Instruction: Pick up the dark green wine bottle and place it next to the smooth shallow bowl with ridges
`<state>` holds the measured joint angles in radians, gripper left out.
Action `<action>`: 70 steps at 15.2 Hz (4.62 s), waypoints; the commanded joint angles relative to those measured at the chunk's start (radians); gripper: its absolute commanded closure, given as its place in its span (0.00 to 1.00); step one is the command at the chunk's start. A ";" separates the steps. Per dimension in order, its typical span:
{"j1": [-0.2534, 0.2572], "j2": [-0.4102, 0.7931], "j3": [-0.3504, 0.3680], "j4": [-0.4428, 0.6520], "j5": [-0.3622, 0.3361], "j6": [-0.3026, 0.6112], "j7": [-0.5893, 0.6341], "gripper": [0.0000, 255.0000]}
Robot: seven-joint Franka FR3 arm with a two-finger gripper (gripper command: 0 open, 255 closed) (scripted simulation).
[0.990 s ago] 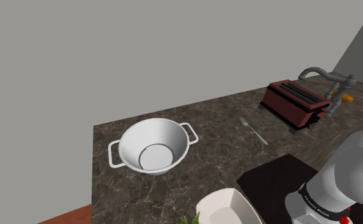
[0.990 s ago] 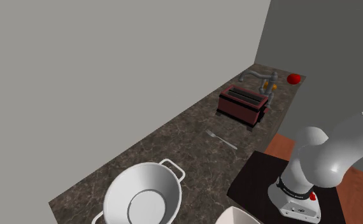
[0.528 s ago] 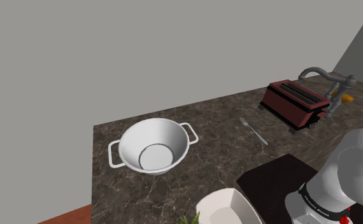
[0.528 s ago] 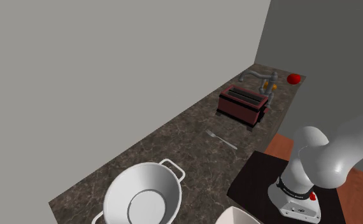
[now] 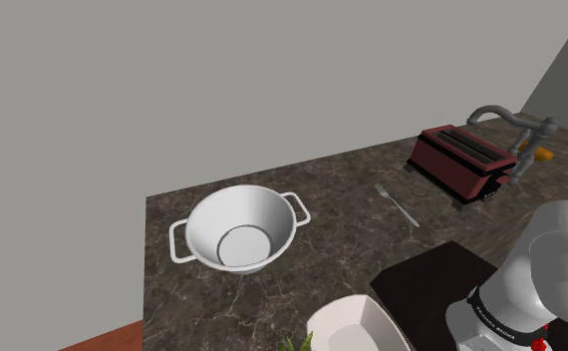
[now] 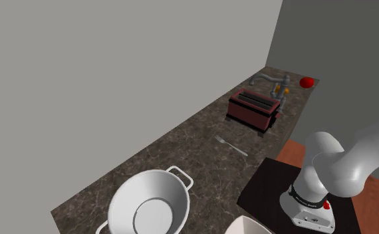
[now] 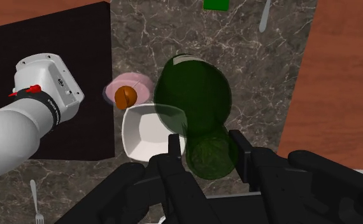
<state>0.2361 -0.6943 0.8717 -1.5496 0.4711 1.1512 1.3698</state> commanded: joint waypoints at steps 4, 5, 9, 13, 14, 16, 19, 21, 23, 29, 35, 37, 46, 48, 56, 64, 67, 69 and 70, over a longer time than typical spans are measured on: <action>0.030 -0.051 -0.013 -0.107 0.018 0.058 -0.020 1.00; 0.036 -0.060 -0.014 -0.128 0.022 0.069 -0.024 1.00; 0.056 -0.096 -0.016 -0.206 0.037 0.112 -0.037 1.00; 0.074 -0.128 -0.012 -0.279 0.053 0.155 -0.048 1.00; 0.078 -0.135 -0.011 -0.297 0.057 0.166 -0.051 1.00; 0.086 -0.150 -0.007 -0.331 0.065 0.187 -0.056 1.00; 0.097 -0.170 0.000 -0.381 0.078 0.218 -0.062 1.00; 0.104 -0.183 0.006 -0.412 0.087 0.238 -0.067 1.00; 0.110 -0.195 0.013 -0.443 0.096 0.259 -0.070 1.00; 0.128 -0.227 0.039 -0.531 0.126 0.320 -0.081 1.00; 0.143 -0.252 0.071 -0.611 0.158 0.382 -0.090 1.00; 0.147 -0.259 0.083 -0.636 0.169 0.402 -0.093 1.00; 0.161 -0.283 0.147 -0.740 0.225 0.496 -0.104 1.00; 0.163 -0.286 0.164 -0.761 0.238 0.517 -0.107 1.00; 0.164 -0.287 0.172 -0.771 0.245 0.528 -0.108 1.00; 0.163 -0.284 0.152 -0.744 0.229 0.500 -0.102 0.00; 0.156 -0.269 0.104 -0.663 0.188 0.426 -0.087 0.00; 0.156 -0.269 0.104 -0.663 0.187 0.426 -0.087 0.00; 0.156 -0.269 0.104 -0.663 0.187 0.426 -0.087 0.00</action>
<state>0.3918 -0.9636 0.9773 -2.2147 0.6603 1.5794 1.2828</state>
